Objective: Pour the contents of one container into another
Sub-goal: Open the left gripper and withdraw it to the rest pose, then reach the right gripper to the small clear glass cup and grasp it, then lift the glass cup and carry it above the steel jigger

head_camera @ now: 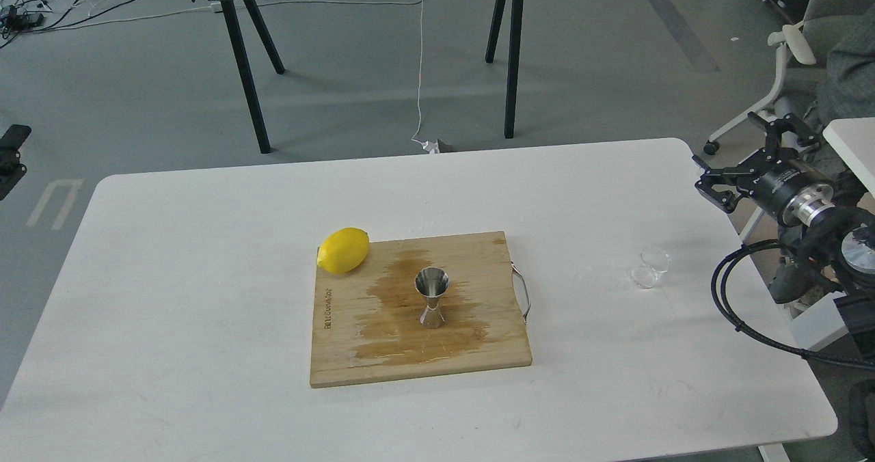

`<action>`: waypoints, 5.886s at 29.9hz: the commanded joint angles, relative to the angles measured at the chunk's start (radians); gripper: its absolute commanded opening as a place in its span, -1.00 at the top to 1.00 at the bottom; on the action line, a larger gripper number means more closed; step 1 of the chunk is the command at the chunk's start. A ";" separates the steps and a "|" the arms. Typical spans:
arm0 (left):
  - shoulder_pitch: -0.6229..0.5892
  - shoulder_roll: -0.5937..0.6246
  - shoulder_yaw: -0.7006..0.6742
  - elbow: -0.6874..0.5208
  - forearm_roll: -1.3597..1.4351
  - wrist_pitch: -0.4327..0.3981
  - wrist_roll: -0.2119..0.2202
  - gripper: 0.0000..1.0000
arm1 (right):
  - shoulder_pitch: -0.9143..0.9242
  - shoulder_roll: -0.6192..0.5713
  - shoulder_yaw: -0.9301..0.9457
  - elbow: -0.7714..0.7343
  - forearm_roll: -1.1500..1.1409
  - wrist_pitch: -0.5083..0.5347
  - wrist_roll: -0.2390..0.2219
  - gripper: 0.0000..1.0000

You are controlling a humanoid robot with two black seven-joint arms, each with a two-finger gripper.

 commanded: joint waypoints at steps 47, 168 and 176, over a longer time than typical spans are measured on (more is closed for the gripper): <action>0.123 -0.153 0.019 0.045 0.002 0.000 0.000 -0.98 | -0.388 -0.011 0.058 0.388 0.293 -0.624 -0.176 -0.97; 0.120 -0.262 0.027 0.099 0.001 0.000 0.000 -0.98 | 0.738 0.112 -1.272 0.788 -0.308 -0.397 -0.172 0.61; 0.120 -0.264 0.027 0.099 0.001 0.000 0.000 -0.98 | 0.781 0.135 -1.321 0.824 -0.364 -0.377 -0.154 0.61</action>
